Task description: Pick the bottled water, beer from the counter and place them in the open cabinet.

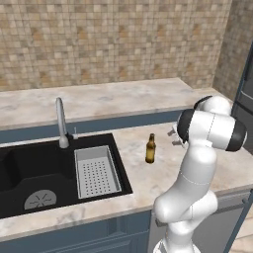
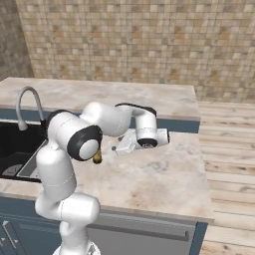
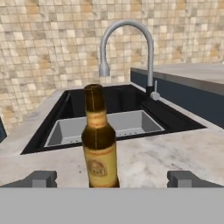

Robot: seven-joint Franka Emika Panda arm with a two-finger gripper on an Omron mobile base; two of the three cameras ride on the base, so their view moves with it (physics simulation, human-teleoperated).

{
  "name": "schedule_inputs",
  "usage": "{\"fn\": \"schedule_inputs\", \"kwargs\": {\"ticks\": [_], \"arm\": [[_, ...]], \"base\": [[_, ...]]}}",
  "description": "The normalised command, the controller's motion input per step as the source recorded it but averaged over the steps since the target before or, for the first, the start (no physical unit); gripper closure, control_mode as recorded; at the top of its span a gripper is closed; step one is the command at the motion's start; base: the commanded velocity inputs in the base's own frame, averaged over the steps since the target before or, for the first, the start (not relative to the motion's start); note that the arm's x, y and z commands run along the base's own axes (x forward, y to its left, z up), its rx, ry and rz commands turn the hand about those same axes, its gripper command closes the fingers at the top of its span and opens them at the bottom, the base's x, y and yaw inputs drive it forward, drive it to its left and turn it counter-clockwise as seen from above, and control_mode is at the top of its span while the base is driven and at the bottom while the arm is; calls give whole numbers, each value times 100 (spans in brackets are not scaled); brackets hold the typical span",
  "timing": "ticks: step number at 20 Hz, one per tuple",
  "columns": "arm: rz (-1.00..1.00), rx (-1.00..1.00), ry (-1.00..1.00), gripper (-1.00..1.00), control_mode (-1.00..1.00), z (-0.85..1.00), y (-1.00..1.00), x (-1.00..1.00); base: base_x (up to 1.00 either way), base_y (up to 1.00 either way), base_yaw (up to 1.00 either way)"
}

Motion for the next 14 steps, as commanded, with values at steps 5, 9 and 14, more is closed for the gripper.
{"fn": "schedule_inputs", "kwargs": {"ticks": [5, 9, 14], "arm": [[0, 0, 0, -100, -100, -3, 8, -1], [0, 0, 0, -100, -100, -3, 32, -7], [0, 0, 0, -100, -100, -3, 34, -1]], "base": [[0, 0, 0], [0, 0, 0], [0, 0, 0]]}}
